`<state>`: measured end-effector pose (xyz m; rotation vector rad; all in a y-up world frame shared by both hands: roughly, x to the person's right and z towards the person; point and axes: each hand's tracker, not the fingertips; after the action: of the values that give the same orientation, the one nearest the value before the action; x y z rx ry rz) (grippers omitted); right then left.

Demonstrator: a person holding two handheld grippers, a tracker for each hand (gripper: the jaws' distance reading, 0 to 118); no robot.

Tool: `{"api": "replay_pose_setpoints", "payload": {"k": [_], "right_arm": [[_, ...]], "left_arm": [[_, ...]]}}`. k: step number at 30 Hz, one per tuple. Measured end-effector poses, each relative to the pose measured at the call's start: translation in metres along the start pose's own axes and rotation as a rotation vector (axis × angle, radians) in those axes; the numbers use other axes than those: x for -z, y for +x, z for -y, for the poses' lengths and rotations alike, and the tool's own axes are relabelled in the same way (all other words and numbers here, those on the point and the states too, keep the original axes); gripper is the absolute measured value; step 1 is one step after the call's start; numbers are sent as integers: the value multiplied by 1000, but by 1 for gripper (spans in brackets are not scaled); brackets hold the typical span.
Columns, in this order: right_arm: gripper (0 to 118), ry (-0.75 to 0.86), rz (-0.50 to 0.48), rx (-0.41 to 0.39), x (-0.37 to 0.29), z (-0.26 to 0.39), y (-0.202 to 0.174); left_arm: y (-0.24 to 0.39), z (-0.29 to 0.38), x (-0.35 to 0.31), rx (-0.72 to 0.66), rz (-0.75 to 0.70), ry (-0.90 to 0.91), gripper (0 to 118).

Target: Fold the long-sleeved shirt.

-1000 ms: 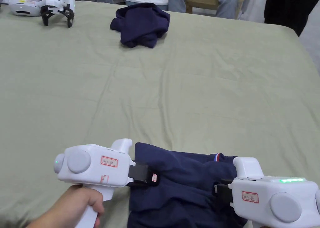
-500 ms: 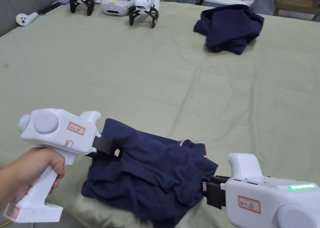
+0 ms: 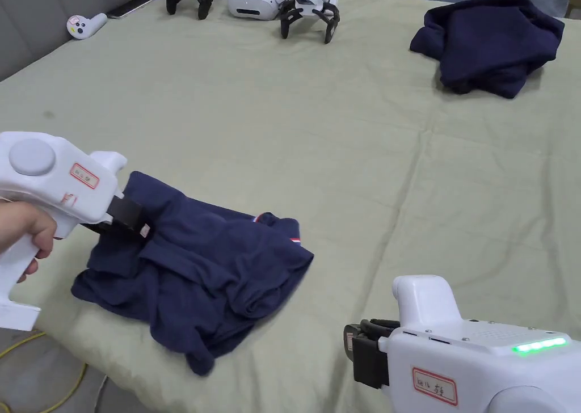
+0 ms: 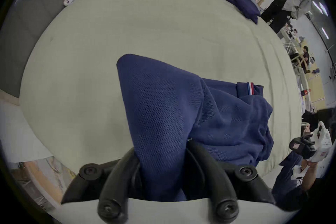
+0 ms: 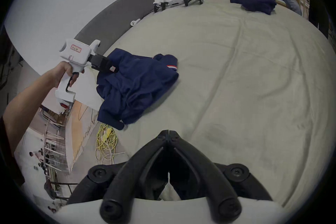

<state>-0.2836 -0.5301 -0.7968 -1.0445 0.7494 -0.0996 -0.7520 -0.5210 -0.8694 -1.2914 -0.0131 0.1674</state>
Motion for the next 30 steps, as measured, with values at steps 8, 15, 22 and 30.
{"api": "replay_pose_setpoints", "payload": {"k": [8,15,22,30], "right_arm": [[0,10,5,-16,-17,6,-3],[1,85,46,-70,-68,13,-3],[1,220,177,-114,-163,39,24],[1,353,492,-43,-290,114,96]], "left_arm": [[7,23,-4,-11,-121,29,54],[31,67,-72,-103,-208,208,89],[159,117,-116,36,-199,440,93],[389,173,-114,205,59,661,93]]}}
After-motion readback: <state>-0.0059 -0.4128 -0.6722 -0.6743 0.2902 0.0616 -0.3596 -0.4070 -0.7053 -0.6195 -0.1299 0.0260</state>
